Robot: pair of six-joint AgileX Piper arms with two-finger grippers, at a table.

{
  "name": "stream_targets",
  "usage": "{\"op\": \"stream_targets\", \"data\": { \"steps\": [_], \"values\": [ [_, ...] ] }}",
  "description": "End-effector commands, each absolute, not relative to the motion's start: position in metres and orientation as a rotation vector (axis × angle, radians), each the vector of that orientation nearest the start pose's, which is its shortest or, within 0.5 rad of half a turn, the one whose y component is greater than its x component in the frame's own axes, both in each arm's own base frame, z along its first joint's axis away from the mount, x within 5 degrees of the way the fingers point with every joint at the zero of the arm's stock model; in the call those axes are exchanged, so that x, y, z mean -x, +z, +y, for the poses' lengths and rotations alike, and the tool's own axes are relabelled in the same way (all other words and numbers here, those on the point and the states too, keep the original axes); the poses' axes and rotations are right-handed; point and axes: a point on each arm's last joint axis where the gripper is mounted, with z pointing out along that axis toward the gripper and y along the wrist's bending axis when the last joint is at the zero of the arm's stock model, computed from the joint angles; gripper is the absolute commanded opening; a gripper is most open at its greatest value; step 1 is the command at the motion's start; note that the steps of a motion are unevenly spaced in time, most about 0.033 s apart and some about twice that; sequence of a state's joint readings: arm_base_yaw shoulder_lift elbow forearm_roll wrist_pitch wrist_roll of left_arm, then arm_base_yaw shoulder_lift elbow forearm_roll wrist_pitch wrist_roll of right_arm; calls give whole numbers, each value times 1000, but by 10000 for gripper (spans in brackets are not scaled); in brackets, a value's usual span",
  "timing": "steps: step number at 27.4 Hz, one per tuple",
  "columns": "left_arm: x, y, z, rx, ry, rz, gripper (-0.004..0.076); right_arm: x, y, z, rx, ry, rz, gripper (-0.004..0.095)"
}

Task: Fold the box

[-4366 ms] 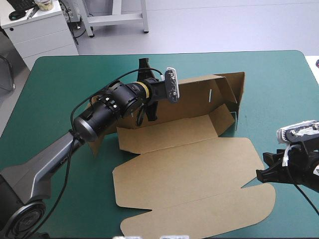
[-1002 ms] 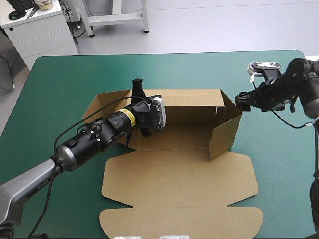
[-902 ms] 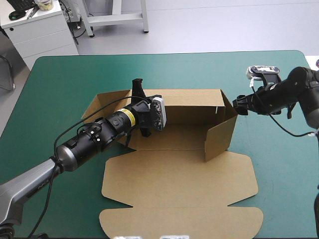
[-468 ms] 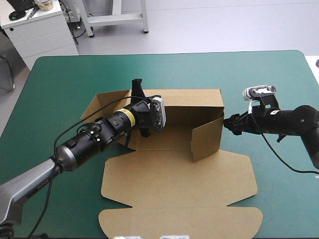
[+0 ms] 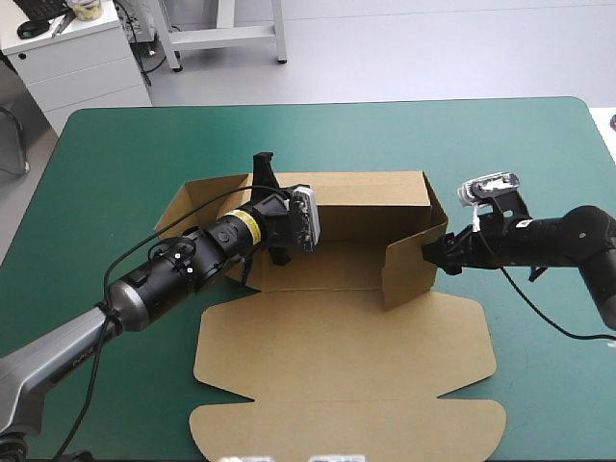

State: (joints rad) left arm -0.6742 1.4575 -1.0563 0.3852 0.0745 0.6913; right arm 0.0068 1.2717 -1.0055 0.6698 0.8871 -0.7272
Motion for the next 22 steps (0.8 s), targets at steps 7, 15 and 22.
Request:
{"op": "stream_targets", "data": {
  "steps": [7,15,22],
  "values": [
    [-255,314,-207,-1539,268,1397,-10,-261,329,83,595,472,2174,737],
    [-245,312,-217,-1579,241,1385,-10,-268,329,90,629,377,2117,654],
    [-244,306,-213,-1603,244,1472,-10,-268,326,87,685,307,2122,31]
  ]
}}
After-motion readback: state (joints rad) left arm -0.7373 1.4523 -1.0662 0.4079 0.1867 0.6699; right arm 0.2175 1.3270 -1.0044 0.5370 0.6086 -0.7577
